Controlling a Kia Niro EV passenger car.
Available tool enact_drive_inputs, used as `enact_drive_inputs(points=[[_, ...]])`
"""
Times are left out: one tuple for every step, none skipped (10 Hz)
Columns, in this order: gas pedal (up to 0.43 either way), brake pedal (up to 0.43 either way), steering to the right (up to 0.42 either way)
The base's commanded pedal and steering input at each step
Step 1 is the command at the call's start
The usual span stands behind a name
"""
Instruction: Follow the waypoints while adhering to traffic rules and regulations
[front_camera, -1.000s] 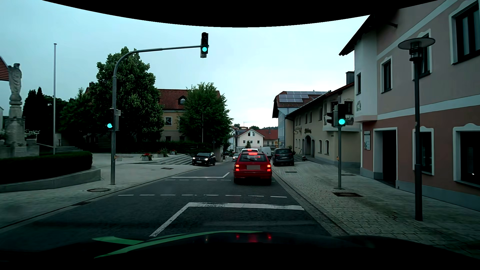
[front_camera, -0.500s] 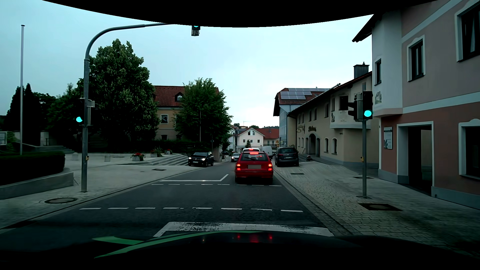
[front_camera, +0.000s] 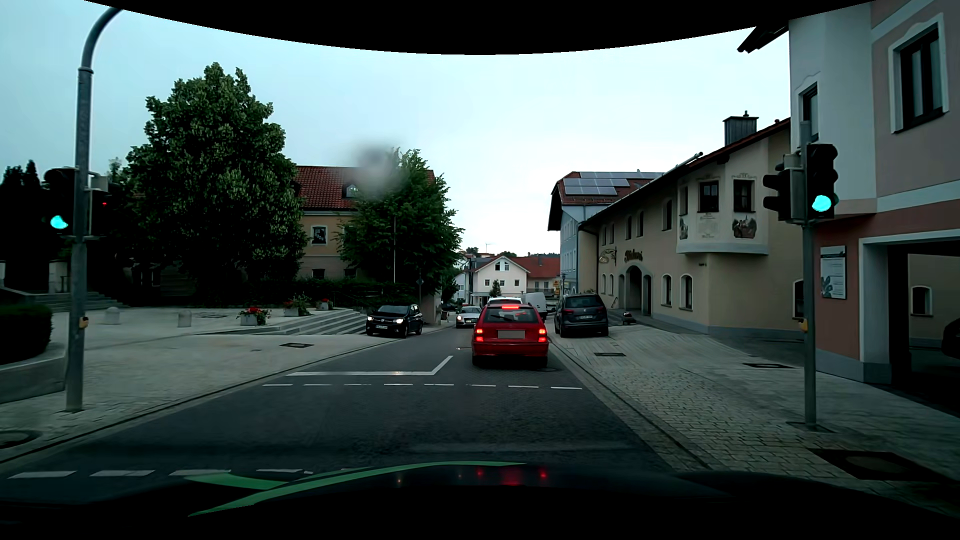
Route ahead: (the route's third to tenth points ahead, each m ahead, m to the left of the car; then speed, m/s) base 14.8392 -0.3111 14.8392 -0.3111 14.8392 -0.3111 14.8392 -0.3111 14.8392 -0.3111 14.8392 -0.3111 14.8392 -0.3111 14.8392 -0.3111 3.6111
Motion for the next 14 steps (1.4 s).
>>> enact_drive_inputs(points=[[0.0, 0.146, 0.013], [0.0, 0.146, 0.018], [0.0, 0.146, 0.025], [0.0, 0.146, 0.029], [0.0, 0.152, 0.031], [0.0, 0.152, 0.035], [0.0, 0.159, 0.039], [0.0, 0.171, 0.043], [0.0, 0.183, 0.046], [0.0, 0.189, 0.048], [0.0, 0.195, 0.049], [0.0, 0.201, 0.051], [0.0, 0.201, 0.053], [0.0, 0.201, 0.058]])
